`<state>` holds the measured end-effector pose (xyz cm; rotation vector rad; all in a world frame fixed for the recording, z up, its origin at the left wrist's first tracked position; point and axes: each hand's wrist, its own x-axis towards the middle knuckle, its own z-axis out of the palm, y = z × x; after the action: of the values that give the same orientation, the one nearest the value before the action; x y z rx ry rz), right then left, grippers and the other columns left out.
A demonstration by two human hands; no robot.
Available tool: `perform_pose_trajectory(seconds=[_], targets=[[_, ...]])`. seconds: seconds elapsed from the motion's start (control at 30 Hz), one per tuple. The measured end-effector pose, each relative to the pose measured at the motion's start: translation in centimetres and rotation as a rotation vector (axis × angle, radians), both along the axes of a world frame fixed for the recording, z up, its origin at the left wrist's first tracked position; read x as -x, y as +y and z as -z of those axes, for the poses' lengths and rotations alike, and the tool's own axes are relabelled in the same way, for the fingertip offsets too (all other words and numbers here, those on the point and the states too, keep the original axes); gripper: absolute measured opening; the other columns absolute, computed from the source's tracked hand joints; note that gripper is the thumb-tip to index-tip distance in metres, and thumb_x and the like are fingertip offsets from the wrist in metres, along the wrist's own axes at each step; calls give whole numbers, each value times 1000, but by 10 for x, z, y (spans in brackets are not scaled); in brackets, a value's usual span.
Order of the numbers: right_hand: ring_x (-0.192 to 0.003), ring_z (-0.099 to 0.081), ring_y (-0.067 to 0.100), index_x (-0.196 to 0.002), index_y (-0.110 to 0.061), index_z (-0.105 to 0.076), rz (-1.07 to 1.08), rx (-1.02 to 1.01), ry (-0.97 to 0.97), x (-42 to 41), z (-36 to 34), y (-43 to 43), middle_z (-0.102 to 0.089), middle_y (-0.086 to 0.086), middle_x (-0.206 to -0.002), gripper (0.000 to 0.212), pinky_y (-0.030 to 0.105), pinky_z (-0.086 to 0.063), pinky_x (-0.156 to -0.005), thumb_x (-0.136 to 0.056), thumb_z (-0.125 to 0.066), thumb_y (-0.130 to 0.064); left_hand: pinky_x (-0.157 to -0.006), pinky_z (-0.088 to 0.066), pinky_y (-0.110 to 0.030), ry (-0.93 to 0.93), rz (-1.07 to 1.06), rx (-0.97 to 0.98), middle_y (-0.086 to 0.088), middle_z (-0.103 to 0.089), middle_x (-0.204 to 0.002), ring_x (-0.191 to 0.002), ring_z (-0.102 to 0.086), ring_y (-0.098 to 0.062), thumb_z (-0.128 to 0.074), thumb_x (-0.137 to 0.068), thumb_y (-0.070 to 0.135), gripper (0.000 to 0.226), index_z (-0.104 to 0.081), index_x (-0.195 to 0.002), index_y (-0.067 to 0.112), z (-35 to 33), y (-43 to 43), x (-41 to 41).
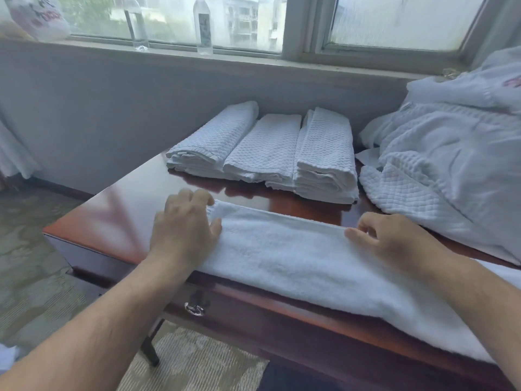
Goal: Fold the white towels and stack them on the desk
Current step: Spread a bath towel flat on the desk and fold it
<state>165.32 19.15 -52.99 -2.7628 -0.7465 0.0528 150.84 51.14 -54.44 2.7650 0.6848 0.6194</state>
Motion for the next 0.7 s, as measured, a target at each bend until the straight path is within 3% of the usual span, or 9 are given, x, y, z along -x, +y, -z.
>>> perform_pose_trajectory(seconds=[0.13,0.2,0.27,0.3,0.33,0.37,0.43,0.57,0.7], targets=[[-60,-48,12,-69,-16,-51,53,-19,155,0,-8,-52,-55,-7,-66,53,33,-39,-62,-94,-46,-63,-96,-41,-39,-104,312,9,3,-56,-115,-113,-48,-23,-61,-94,31,29,-59,-122,25,-10,-48,-24],[-66,-49,13,-71,-11,-52,66,-96,233,1,-10,-76,-52,-4,-69,56,36,-41,-69,-96,-45,-61,-100,-41,-35,-27,543,59,8,-55,-115,-112,-49,-16,-56,-98,31,23,-60,-121,28,-9,-83,-41],[-76,-58,21,-81,1,-58,90,-197,307,2,-12,-97,-61,3,-77,60,43,-47,-85,-101,-43,-54,-99,-41,-31,77,719,140,13,-52,-114,-111,-49,-11,-52,-101,33,21,-61,-120,31,-5,-120,-59],[-76,-59,24,-82,3,-60,101,-215,321,2,-12,-106,-62,4,-77,59,45,-48,-87,-103,-44,-49,-98,-41,-30,114,766,166,13,-52,-114,-112,-48,-11,-50,-102,34,22,-62,-121,32,-3,-138,-68],[-71,-56,20,-76,0,-59,107,-216,312,2,-12,-113,-59,-1,-71,54,43,-48,-79,-104,-47,-45,-98,-40,-30,138,786,169,12,-52,-115,-114,-47,-12,-49,-103,37,24,-61,-123,31,-2,-155,-78],[-64,-50,15,-68,-8,-57,114,-198,288,1,-10,-119,-53,-8,-64,49,38,-43,-68,-103,-51,-42,-100,-39,-33,161,787,154,10,-53,-118,-116,-46,-14,-48,-102,41,27,-60,-125,31,-1,-170,-87],[-59,-48,9,-66,-16,-57,124,-133,231,-1,-6,-127,-53,-13,-61,42,32,-39,-61,-100,-56,-41,-100,-36,-39,216,764,119,10,-53,-117,-115,-42,-14,-47,-99,51,34,-59,-124,33,-1,-191,-101],[-75,-59,8,-76,-30,-61,147,-140,-3,-5,0,-135,-64,-13,-76,28,32,-43,-68,-96,-58,-50,-83,-33,-35,205,778,94,18,-48,-91,-100,-49,-14,-54,-96,52,18,-58,-100,35,-2,-200,-114],[-80,-59,13,-84,-32,-63,176,-124,-221,-6,5,-132,-64,-13,-84,24,32,-42,-69,-91,-62,-55,-83,-39,-35,113,747,32,13,-51,-96,-101,-55,-18,-57,-97,47,14,-55,-97,34,-4,-198,-117]])
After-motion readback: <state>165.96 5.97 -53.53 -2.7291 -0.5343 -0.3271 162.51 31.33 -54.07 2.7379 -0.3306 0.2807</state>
